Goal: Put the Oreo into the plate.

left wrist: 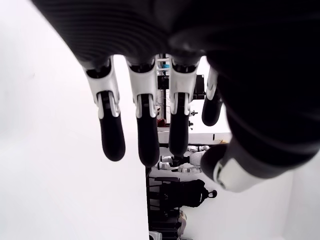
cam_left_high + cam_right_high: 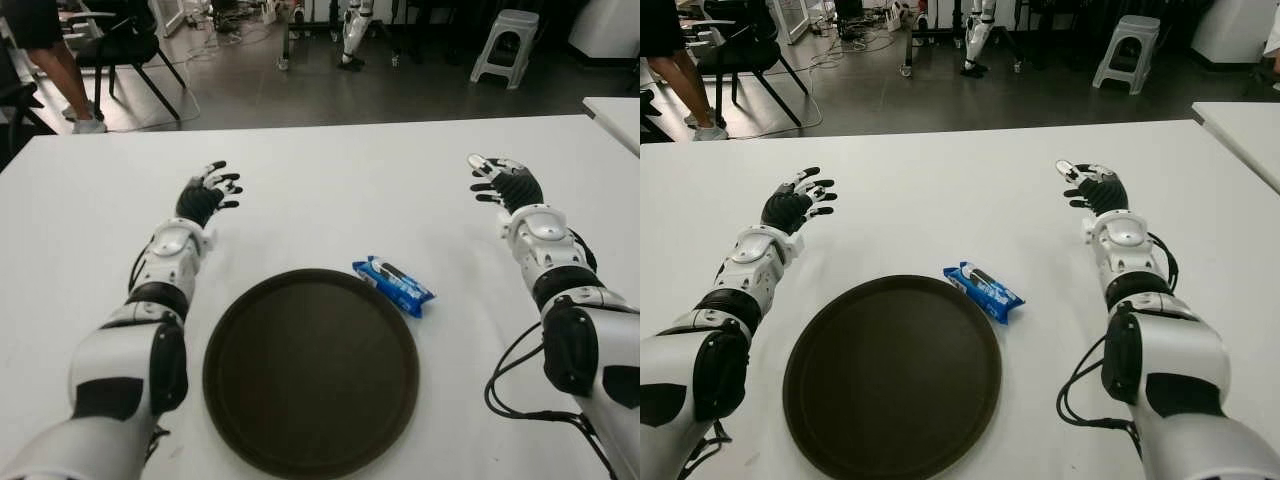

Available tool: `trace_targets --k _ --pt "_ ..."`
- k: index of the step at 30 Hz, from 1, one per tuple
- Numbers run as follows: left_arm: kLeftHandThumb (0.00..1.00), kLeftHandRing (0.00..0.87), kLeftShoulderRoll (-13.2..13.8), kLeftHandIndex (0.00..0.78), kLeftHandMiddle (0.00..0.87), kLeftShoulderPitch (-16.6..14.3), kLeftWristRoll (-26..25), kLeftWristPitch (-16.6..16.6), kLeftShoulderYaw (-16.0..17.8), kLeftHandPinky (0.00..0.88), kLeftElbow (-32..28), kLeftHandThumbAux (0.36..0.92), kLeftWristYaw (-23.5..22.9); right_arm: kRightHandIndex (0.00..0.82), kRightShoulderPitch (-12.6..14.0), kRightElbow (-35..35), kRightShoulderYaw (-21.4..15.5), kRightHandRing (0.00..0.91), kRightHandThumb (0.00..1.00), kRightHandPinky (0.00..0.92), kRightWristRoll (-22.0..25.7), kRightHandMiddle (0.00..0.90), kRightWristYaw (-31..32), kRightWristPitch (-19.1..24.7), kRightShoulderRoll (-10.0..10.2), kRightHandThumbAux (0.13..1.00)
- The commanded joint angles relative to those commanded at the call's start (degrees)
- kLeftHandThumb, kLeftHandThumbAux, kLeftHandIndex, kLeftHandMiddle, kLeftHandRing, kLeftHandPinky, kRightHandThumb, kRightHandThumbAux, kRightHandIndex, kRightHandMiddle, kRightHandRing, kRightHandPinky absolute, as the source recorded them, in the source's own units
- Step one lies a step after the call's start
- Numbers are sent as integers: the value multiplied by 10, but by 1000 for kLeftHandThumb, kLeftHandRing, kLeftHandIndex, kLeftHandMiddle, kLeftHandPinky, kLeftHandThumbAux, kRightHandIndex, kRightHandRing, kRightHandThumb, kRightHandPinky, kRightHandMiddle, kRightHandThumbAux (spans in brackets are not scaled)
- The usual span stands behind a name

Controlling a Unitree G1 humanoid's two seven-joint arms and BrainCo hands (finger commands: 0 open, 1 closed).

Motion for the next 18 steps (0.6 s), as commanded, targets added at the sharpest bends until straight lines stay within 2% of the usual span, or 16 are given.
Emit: trace_targets --k 6,18 --pt "175 294 -1 162 266 1 -1 -4 1 352 0 726 -1 307 -6 -1 11 445 100 421 -6 416 5 -3 1 525" --pt "200 293 -3 164 270 2 0 -5 0 349 -1 707 4 269 -8 -1 29 408 123 419 -19 370 9 -4 -1 574"
